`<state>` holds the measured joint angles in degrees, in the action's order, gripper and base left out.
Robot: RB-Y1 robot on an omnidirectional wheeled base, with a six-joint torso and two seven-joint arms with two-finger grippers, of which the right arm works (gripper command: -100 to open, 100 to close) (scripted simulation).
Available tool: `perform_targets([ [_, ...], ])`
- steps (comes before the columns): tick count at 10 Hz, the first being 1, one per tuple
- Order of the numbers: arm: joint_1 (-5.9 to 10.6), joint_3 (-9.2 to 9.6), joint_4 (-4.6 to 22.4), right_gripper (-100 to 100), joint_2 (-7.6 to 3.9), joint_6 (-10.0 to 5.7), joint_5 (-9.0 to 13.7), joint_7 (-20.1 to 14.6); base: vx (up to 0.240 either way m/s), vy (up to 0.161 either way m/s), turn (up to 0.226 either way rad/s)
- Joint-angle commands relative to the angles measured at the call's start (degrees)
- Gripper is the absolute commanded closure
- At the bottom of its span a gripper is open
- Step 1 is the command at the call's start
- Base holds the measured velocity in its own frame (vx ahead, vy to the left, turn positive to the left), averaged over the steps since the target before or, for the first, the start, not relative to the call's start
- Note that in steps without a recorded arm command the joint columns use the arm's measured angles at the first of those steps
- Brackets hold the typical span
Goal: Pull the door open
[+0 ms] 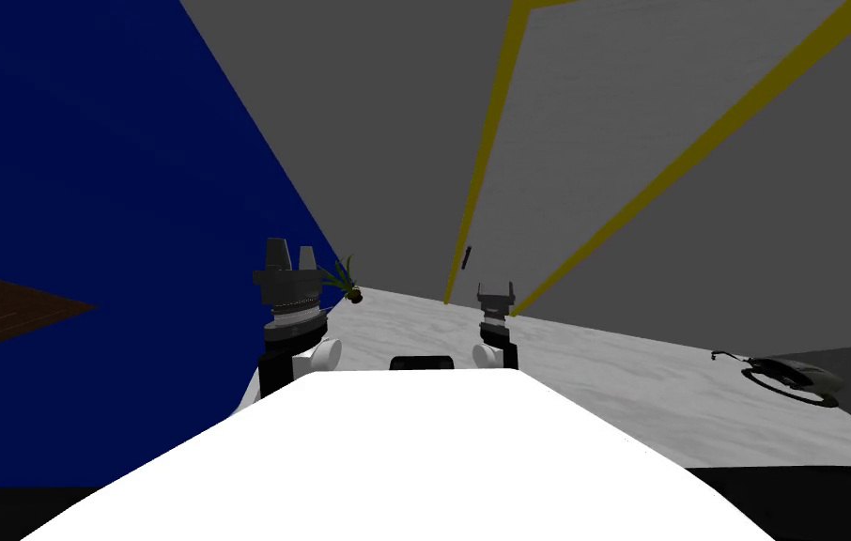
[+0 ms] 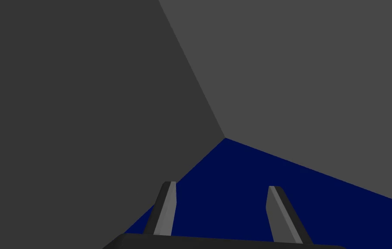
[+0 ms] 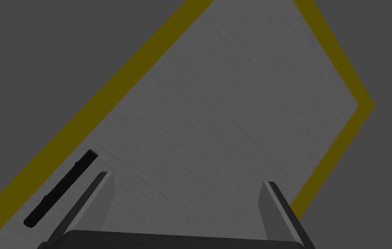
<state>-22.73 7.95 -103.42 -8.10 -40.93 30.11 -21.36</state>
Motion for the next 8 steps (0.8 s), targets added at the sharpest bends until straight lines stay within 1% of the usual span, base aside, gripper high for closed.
perform_targets([
  [1,0.36,0.41,2.00,-100,-0.43,-0.96,1.73,-1.80,0.087,-0.035,0.101],
  [8,2.27,2.23,10.63,-100,-1.95,-4.45,9.22,-8.85,0.087,-0.048,0.133],
])
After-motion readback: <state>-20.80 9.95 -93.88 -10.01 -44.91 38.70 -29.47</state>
